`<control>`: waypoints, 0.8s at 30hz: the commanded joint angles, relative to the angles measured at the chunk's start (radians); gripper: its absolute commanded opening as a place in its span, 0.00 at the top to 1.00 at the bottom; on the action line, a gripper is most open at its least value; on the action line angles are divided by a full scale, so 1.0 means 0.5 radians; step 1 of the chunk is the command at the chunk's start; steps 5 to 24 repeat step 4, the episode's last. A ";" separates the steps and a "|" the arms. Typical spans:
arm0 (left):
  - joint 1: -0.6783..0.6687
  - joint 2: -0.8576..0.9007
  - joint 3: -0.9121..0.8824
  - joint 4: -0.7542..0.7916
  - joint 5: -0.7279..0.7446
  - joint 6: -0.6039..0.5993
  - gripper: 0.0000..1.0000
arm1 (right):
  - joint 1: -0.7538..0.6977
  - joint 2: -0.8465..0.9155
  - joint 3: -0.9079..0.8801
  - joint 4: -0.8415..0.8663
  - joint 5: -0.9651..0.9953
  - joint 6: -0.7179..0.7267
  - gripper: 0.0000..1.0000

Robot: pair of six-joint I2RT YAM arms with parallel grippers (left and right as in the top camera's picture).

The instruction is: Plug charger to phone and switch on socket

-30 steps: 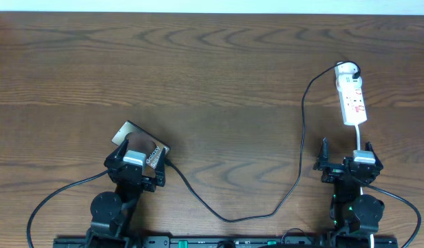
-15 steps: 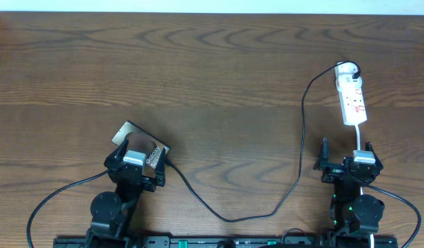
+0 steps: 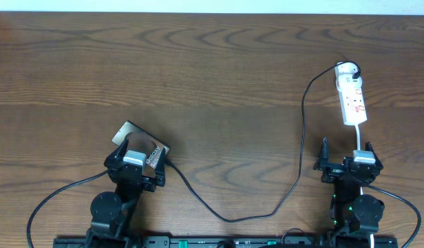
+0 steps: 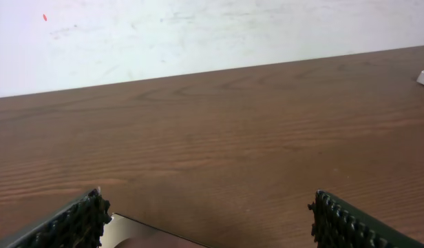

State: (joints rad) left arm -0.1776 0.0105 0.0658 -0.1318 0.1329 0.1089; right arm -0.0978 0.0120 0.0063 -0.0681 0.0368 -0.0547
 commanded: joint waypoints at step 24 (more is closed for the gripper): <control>0.008 -0.011 -0.049 -0.023 0.027 0.005 0.07 | -0.009 -0.014 -0.002 -0.007 -0.011 0.032 0.01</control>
